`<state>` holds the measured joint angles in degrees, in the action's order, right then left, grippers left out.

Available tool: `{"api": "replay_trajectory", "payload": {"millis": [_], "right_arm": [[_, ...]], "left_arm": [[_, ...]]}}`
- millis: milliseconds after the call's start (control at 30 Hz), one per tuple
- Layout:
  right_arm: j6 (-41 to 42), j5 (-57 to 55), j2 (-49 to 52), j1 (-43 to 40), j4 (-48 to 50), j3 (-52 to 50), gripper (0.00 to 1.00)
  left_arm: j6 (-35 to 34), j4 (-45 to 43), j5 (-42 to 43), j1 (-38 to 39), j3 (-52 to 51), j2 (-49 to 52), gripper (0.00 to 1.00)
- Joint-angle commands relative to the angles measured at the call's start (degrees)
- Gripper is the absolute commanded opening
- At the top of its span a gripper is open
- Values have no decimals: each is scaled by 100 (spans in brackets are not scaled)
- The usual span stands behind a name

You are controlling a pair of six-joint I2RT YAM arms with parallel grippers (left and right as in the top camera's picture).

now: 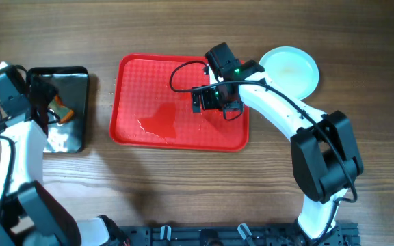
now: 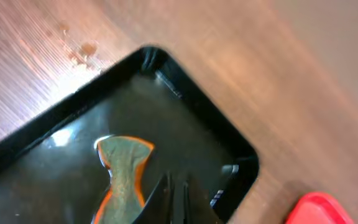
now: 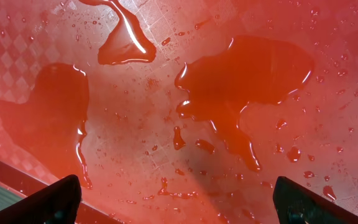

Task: Clean dirty plates on tray and stack at the side
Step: 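Move the sponge with the left gripper into the black tray and release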

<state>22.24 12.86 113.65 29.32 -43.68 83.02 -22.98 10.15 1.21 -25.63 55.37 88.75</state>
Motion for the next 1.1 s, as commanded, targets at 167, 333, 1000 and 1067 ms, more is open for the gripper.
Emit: {"api": "replay_trajectory", "payload": {"millis": [167, 333, 1000, 1067], "right_arm": [[-85, 46, 125, 9, 20, -24, 100], [-125, 48, 125, 9, -20, -24, 100], [-129, 2, 125, 9, -44, -24, 100], [-127, 4, 125, 9, -7, -24, 100]], "left_arm": [[31, -289, -66, -44, -11, 1858, 4], [31, -155, -61, -44, -11, 1735, 4], [26, -407, -699, -37, -11, 1021, 4], [28, -420, -706, -37, -11, 678, 4]]}}
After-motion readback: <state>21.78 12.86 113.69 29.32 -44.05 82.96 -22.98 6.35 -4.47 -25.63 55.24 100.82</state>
